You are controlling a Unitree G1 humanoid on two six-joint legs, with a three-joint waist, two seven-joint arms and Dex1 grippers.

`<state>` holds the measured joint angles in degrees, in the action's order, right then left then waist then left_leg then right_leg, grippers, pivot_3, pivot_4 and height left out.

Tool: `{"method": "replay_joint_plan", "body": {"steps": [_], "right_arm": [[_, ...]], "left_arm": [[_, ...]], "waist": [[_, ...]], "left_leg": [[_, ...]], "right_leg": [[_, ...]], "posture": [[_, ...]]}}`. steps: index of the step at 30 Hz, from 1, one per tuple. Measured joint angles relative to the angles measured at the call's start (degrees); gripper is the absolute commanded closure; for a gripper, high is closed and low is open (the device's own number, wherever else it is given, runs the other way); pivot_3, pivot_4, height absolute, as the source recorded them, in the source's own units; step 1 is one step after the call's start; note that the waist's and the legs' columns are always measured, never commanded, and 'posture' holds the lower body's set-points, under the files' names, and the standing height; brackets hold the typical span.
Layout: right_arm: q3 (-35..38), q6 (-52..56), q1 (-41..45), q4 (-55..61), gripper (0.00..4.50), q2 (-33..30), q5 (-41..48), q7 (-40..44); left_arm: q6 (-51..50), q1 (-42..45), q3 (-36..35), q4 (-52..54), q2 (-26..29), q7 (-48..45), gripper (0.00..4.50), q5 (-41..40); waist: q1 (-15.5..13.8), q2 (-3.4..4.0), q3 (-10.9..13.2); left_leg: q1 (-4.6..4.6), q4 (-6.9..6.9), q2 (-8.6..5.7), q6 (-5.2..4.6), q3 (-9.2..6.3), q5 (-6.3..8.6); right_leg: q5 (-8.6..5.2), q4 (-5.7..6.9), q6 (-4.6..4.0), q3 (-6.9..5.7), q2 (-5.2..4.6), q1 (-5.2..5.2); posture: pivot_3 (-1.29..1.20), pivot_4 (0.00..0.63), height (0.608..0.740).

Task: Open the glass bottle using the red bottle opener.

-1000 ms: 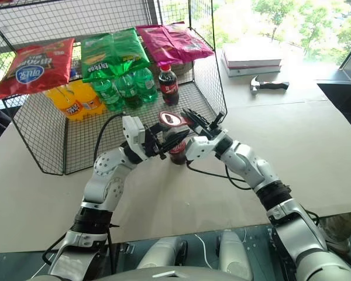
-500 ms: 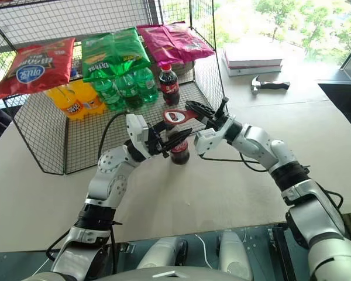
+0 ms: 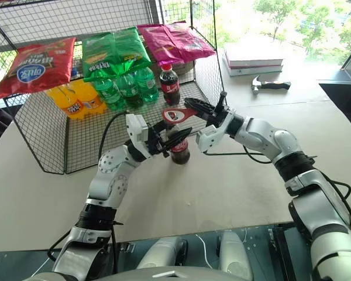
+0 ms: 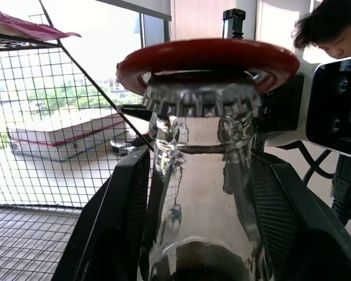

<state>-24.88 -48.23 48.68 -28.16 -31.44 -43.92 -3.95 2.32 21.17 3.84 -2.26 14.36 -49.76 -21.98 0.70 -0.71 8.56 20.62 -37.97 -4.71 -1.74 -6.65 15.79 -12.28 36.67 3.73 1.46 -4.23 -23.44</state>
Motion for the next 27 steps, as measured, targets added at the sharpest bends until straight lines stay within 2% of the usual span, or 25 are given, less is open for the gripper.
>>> {"method": "replay_joint_plan", "body": {"steps": [13,27], "right_arm": [[0.2,-2.4,4.5,0.1,4.50,-3.5,-3.4,-1.6],[1.6,-3.3,4.7,5.6,4.50,-3.0,-2.6,-1.6]], "left_arm": [[0.5,1.1,0.7,-0.5,-0.6,-0.1,2.42,-0.2],[0.6,0.2,0.7,0.6,-0.3,0.0,2.42,-0.5]], "waist": [[0.0,-0.01,0.0],[0.0,0.00,0.0]], "left_leg": [[0.04,0.58,0.01,0.04,0.01,-0.02],[0.13,0.70,0.02,0.04,0.00,-0.02]], "right_leg": [[0.01,-0.48,-0.01,0.01,-0.02,-0.11],[0.01,-0.67,-0.01,0.00,-0.01,-0.16]], "posture": [[0.00,0.150,0.740],[0.00,0.150,0.740]]}}
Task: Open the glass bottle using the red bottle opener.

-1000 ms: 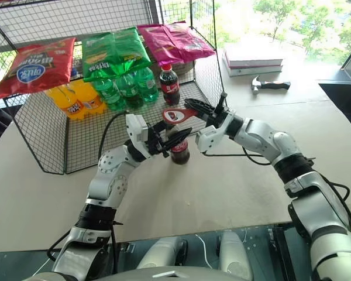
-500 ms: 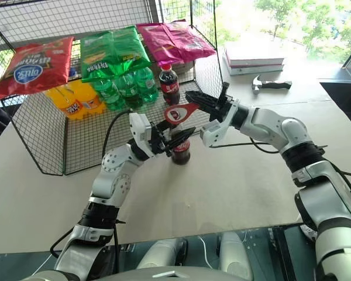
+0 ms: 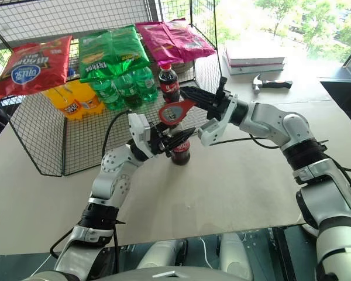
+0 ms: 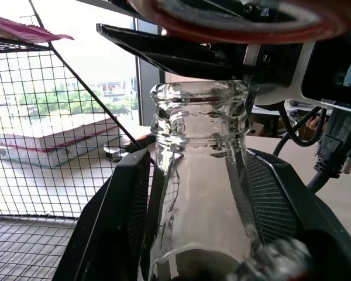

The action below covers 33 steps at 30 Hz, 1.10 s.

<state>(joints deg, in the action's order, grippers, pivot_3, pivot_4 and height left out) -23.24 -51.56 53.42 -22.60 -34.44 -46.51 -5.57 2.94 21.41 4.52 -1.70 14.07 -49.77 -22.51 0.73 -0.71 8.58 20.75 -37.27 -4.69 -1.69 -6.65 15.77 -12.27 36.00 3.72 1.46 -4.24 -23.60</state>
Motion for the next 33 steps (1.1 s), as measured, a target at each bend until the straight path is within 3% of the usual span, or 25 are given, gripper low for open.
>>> {"method": "replay_joint_plan", "body": {"steps": [15,21,33], "right_arm": [[5.0,5.2,-5.5,0.0,4.50,4.0,12.3,4.1],[6.1,7.9,-8.0,1.3,4.50,5.1,14.2,6.2],[6.8,10.8,-11.4,3.1,4.50,5.9,16.3,7.9]], "left_arm": [[-0.9,-1.9,-0.2,2.8,0.8,1.2,2.42,0.0],[-2.1,-3.5,0.0,1.0,1.2,2.1,0.04,0.8],[-3.3,-4.7,-0.1,3.0,2.5,1.5,0.04,-0.2]], "waist": [[0.0,0.01,0.0],[0.1,0.01,0.1],[0.1,0.02,0.1]], "left_leg": [[0.01,0.06,0.02,0.00,0.00,0.00],[0.15,0.07,0.02,0.00,0.00,0.00],[0.27,0.14,0.03,-0.01,-0.01,0.01]], "right_leg": [[0.01,-0.05,-0.01,0.01,0.00,-0.02],[0.01,-0.05,-0.01,0.01,0.01,-0.15],[0.01,-0.11,-0.01,0.00,0.00,-0.28]], "posture": [[0.00,0.150,0.740],[0.00,0.150,0.740],[0.00,0.150,0.740]]}}
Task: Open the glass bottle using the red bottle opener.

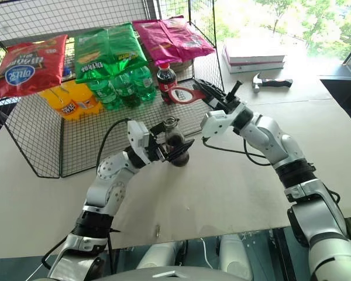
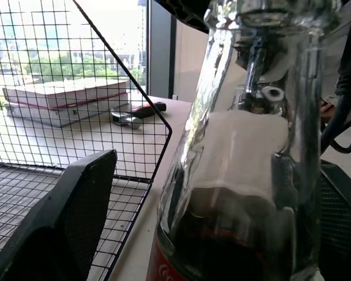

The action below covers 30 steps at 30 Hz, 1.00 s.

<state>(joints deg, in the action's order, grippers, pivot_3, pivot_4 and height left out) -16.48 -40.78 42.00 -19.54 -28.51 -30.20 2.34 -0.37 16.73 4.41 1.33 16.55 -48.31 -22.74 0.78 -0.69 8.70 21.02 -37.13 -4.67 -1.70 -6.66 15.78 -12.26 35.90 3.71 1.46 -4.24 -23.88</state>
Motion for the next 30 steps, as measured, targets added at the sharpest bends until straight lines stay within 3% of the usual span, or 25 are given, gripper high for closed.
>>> {"method": "replay_joint_plan", "body": {"steps": [8,16,22,24,28,30], "right_arm": [[1.8,6.4,-6.1,3.4,4.50,3.7,7.6,5.0],[4.9,18.9,-14.4,10.0,4.50,5.4,21.6,15.1],[6.4,38.4,-23.5,21.0,4.50,5.0,37.9,26.7],[7.2,49.3,-28.8,26.9,4.50,3.5,45.6,30.2],[9.6,66.5,-33.9,32.8,4.50,0.7,56.5,32.6],[11.5,73.1,-35.6,34.7,3.60,-0.4,61.0,33.0]], "left_arm": [[-2.1,-3.9,-0.7,4.3,3.4,-0.9,0.04,-0.6],[-5.5,-11.0,-3.2,11.0,8.9,-2.0,0.04,-2.5],[-7.1,-19.4,-7.1,16.7,12.7,-2.1,0.04,-4.6],[-7.3,-23.8,-9.3,18.0,13.7,-1.6,0.04,-4.9],[-7.6,-28.0,-12.2,18.1,14.0,-0.3,0.04,-4.9],[-7.4,-29.8,-13.4,17.9,13.8,0.5,0.00,-4.4]], "waist": [[0.0,0.01,0.0],[0.0,0.09,0.1],[-0.1,0.15,0.1],[-0.2,0.16,0.1],[-0.4,0.25,0.2],[-0.5,0.25,0.2]], "left_leg": [[0.00,0.00,0.02,0.00,-0.01,0.00],[0.00,0.02,0.03,-0.01,-0.02,0.01],[-0.02,0.04,0.08,-0.04,-0.05,0.03],[-0.01,0.08,0.10,-0.23,-0.08,0.14],[0.04,0.02,0.05,-0.35,-0.06,0.22],[0.02,0.01,0.05,-0.37,-0.07,0.22]], "right_leg": [[0.00,0.01,0.00,0.01,0.00,0.00],[0.00,0.00,0.00,0.00,-0.02,0.00],[0.00,-0.01,-0.01,-0.02,-0.03,0.03],[-0.01,-0.05,-0.02,-0.01,-0.10,0.04],[-0.01,-0.05,0.00,-0.13,-0.34,0.05],[-0.02,-0.06,0.01,-0.17,-0.38,0.09]], "posture": [[0.00,0.150,0.740],[0.00,0.150,0.740],[0.00,0.150,0.740],[0.00,0.150,0.740],[0.00,0.150,0.740],[0.00,0.150,0.740]]}}
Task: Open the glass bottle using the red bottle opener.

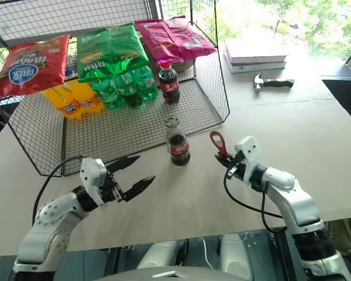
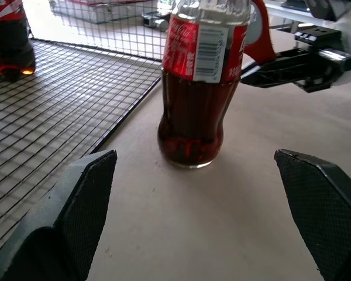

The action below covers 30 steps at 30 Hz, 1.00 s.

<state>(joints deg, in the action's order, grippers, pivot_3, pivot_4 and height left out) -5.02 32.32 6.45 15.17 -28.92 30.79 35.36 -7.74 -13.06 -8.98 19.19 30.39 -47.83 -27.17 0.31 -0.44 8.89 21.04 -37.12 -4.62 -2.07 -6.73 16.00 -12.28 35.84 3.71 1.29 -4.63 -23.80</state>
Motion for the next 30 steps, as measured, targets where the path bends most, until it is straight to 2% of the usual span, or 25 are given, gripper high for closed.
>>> {"method": "replay_joint_plan", "body": {"steps": [2,4,5,8,12,15,18,19,20,22,26,30], "right_arm": [[1.8,5.2,-1.1,0.8,2.91,-0.5,3.4,0.1],[3.2,9.4,-1.3,1.6,1.68,-1.0,6.5,0.3],[3.8,10.6,-1.3,2.1,1.44,-1.2,7.6,0.3],[5.2,12.6,-1.3,2.8,0.10,-1.7,9.4,0.7],[6.9,12.9,-2.2,2.9,0.04,-3.6,9.9,1.9],[7.9,10.1,-5.4,3.3,0.04,-8.2,8.6,5.9],[5.5,-0.4,-8.1,3.3,0.04,-14.5,-0.6,10.2],[3.5,-8.1,-8.3,1.9,0.04,-16.2,-7.5,10.4],[2.1,-14.8,-8.1,0.0,0.04,-16.7,-13.0,10.2],[1.4,-21.0,-7.0,-1.1,0.04,-15.2,-16.9,9.5],[1.8,-26.5,-6.3,-2.9,0.04,-12.8,-18.6,8.5],[5.8,-31.2,-10.7,-4.3,0.04,-13.4,-16.8,11.8]], "left_arm": [[0.7,-1.3,-0.5,-0.7,-0.5,0.8,0.00,0.4],[0.7,-2.1,-0.6,-1.6,-0.8,1.7,0.00,1.0],[0.7,-2.3,-0.7,-1.8,-0.8,2.0,0.00,1.2],[0.6,-2.8,-1.2,-1.8,-0.8,2.9,0.00,1.2],[0.4,-3.7,-2.0,-1.8,-0.4,3.2,0.00,1.2],[0.2,-6.1,-2.8,-1.9,1.6,2.4,0.00,1.2],[0.2,-7.3,-4.5,-2.0,3.0,1.5,0.00,1.2],[0.2,-7.3,-4.8,-2.1,3.3,1.2,0.00,1.2],[0.2,-7.3,-4.8,-2.2,3.3,1.0,0.00,1.1],[0.2,-7.1,-4.8,-2.3,3.3,0.6,0.00,1.1],[0.2,-6.5,-4.9,-2.3,3.3,0.4,0.00,1.2],[0.2,-8.8,-5.5,-2.2,4.1,0.3,0.00,1.3]], "waist": [[-0.1,0.00,0.0],[-0.1,0.00,0.0],[-0.1,-0.01,0.0],[-0.1,-0.02,0.0],[-0.3,-0.03,0.0],[-0.9,-0.03,0.0],[-1.2,-0.03,0.0],[-1.2,-0.04,0.0],[-1.1,-0.05,0.0],[-0.9,-0.07,0.0],[-1.0,-0.10,0.1],[-1.2,-0.13,0.1]], "left_leg": [[-0.02,-0.03,0.00,0.00,-0.01,0.00],[-0.02,-0.08,0.01,0.00,-0.01,0.00],[-0.02,-0.09,0.01,0.00,-0.02,0.00],[-0.02,-0.10,0.00,0.00,-0.03,0.00],[0.01,-0.10,-0.03,0.00,-0.03,0.00],[0.02,-0.10,-0.06,-0.07,-0.02,0.04],[0.03,-0.14,-0.10,-0.09,-0.03,0.05],[0.03,-0.16,-0.10,-0.08,-0.02,0.05],[0.02,-0.17,-0.10,-0.06,0.01,0.04],[-0.03,-0.18,-0.03,0.01,0.02,0.00],[-0.02,-0.18,0.10,0.06,-0.02,-0.02],[0.04,-0.17,0.01,0.07,-0.02,-0.03]], "right_leg": [[0.00,0.00,0.01,-0.04,0.00,0.04],[0.00,0.01,0.03,-0.08,0.02,0.05],[0.00,0.01,0.03,-0.10,0.02,0.06],[0.00,0.01,0.03,-0.14,0.06,0.07],[0.00,-0.02,0.04,-0.17,0.07,0.07],[-0.01,-0.04,0.04,-0.19,0.06,0.07],[-0.02,-0.08,0.07,-0.28,0.02,0.07],[-0.03,-0.09,0.09,-0.27,0.03,0.09],[-0.03,-0.08,0.11,-0.25,0.03,0.12],[-0.03,-0.04,0.11,-0.19,0.06,0.13],[-0.01,-0.02,0.06,-0.22,0.06,0.12],[-0.01,-0.05,0.04,-0.24,0.06,0.12]], "posture": [[0.00,0.150,0.740],[0.00,0.150,0.740],[0.00,0.150,0.740],[0.00,0.150,0.740],[0.00,0.150,0.740],[0.00,0.150,0.740],[0.00,0.150,0.740],[0.00,0.150,0.740],[0.00,0.150,0.740],[0.00,0.150,0.740],[0.00,0.150,0.740],[0.00,0.150,0.740]]}}
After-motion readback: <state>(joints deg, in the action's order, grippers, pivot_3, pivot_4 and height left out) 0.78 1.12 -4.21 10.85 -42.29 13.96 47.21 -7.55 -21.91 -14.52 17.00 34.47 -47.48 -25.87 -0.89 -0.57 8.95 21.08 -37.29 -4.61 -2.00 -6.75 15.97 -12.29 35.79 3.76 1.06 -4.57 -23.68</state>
